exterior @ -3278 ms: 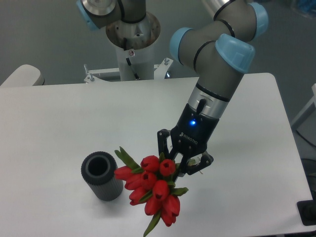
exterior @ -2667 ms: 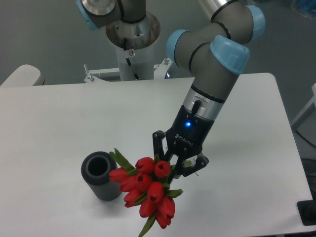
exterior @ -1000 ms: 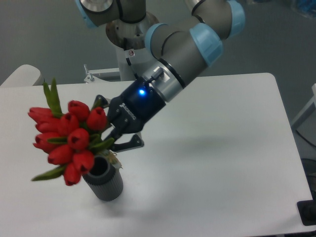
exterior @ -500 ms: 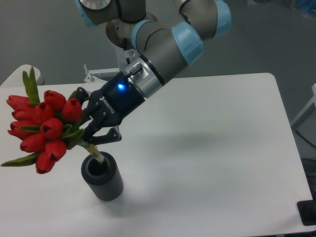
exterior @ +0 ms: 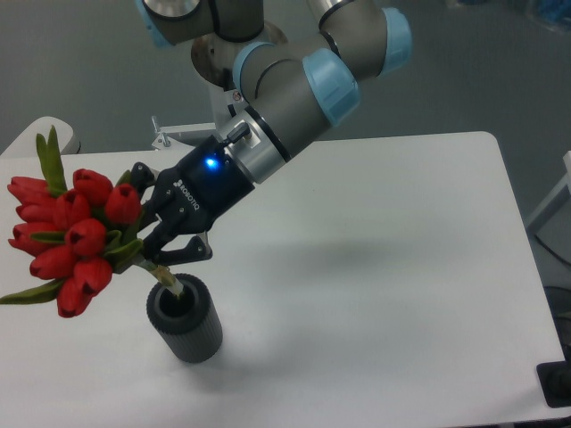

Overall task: Insert the flowers into the vase
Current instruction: 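Lower the tulip stems down into the grey vase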

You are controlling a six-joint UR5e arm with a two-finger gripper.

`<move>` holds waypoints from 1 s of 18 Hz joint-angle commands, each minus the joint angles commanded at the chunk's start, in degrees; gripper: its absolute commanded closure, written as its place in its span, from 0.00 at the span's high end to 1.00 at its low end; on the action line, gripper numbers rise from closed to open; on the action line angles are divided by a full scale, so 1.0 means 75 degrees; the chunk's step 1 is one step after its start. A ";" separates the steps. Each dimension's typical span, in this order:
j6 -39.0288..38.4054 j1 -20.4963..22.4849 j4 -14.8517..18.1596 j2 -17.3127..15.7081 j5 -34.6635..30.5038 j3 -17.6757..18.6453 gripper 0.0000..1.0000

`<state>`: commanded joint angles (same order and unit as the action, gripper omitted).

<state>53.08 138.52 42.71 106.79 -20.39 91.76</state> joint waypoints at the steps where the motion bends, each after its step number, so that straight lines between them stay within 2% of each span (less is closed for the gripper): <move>1: 0.0012 -0.0058 0.0000 0.0047 0.0000 0.0000 0.30; 7: 0.0024 -0.0094 -0.0164 0.0199 -0.0023 0.0117 0.30; 18: 0.1102 -0.0106 -0.0164 0.0598 -0.0035 0.0773 0.30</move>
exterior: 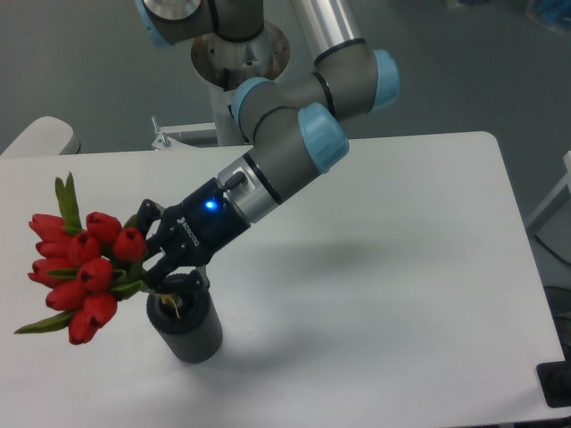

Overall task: Insert the flowers into the vase
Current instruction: 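Lower the tulip stems down into the grey vase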

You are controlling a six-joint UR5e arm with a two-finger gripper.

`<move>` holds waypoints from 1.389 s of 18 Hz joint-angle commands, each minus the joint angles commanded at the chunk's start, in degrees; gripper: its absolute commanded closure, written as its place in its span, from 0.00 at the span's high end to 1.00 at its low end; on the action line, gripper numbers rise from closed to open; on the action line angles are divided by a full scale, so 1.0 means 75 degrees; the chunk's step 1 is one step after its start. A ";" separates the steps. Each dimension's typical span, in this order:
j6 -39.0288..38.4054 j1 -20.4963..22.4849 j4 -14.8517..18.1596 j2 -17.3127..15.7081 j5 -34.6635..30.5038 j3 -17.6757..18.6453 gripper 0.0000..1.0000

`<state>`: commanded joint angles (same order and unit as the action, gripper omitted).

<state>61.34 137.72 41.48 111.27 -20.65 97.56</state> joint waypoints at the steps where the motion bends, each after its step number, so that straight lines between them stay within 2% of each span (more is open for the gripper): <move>1: 0.0047 0.0012 0.0000 0.0024 0.0000 0.0047 0.30; 12: 0.0633 0.0141 0.0000 0.0270 0.0012 0.0293 0.34; 15: 0.0657 0.0199 0.0012 0.0293 0.0012 0.0352 0.39; 18: 0.0703 0.0257 0.0012 0.0340 0.0012 0.0387 0.48; 19: 0.0703 0.0269 0.0012 0.0352 0.0012 0.0387 0.54; 21: 0.0703 0.0281 0.0012 0.0352 0.0012 0.0434 0.76; 22: 0.0703 0.0281 0.0012 0.0352 0.0012 0.0434 0.83; 25: 0.0703 0.0316 0.0012 0.0352 0.0012 0.0457 0.89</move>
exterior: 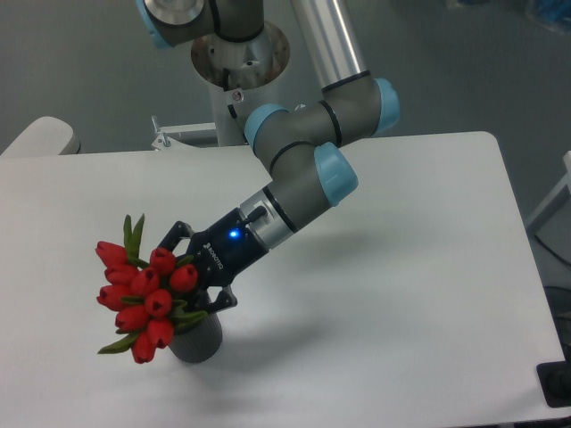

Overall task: Insert the flowers into the vase
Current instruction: 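Lower the tulip stems down into the grey vase, then open the gripper and pull it away from the tulips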

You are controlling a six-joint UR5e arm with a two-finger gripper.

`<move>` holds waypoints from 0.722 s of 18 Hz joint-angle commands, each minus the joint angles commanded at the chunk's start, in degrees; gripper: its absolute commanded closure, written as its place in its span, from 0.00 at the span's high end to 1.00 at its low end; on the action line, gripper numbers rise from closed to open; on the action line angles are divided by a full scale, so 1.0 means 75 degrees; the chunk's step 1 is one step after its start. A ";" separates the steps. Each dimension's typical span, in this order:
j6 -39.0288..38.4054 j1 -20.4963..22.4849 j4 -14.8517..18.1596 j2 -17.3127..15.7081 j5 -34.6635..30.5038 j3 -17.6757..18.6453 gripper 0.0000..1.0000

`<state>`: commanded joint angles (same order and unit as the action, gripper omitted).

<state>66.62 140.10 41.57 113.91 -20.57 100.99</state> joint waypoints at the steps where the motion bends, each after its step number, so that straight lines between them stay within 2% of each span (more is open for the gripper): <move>1: 0.0000 0.0012 0.0000 0.0000 0.0000 0.0012 0.91; 5: 0.0000 0.0094 0.0000 -0.0023 -0.0012 0.0094 0.99; 13: 0.0023 0.0316 -0.0023 -0.0105 -0.0059 0.0328 1.00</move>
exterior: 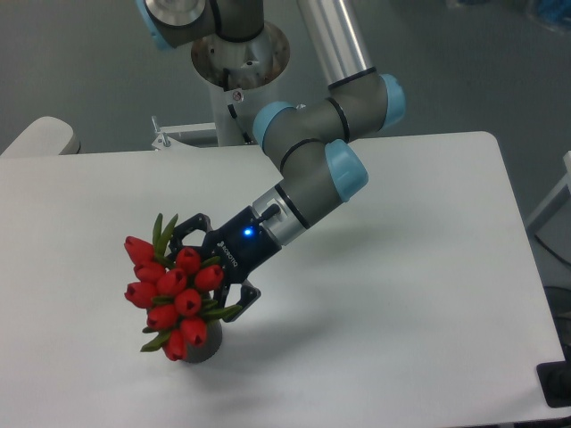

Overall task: Insert the flowers into the vase
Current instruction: 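Open the gripper and pull it away from the tulips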

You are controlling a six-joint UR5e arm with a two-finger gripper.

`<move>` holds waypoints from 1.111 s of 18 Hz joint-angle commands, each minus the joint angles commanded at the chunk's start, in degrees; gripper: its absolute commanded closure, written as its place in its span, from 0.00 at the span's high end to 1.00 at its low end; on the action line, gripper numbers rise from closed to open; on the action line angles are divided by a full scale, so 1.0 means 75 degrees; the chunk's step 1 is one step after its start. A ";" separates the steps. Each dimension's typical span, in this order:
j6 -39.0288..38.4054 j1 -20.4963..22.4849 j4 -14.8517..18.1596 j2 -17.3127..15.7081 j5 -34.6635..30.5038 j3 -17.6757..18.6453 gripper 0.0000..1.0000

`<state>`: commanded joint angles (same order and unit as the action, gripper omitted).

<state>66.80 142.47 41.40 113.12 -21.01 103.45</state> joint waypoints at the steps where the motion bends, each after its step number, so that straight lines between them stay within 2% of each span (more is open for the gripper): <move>1: 0.0000 0.0035 0.0000 0.0000 0.0000 0.0023 1.00; 11: 0.0152 0.0117 -0.0023 -0.0070 -0.0023 0.0211 1.00; 15: 0.0433 0.0386 -0.0012 -0.0245 -0.0035 0.0340 1.00; 20: 0.0820 0.0901 -0.0012 -0.0562 -0.0901 0.0504 1.00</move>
<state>72.95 149.23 41.31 108.90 -27.76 107.23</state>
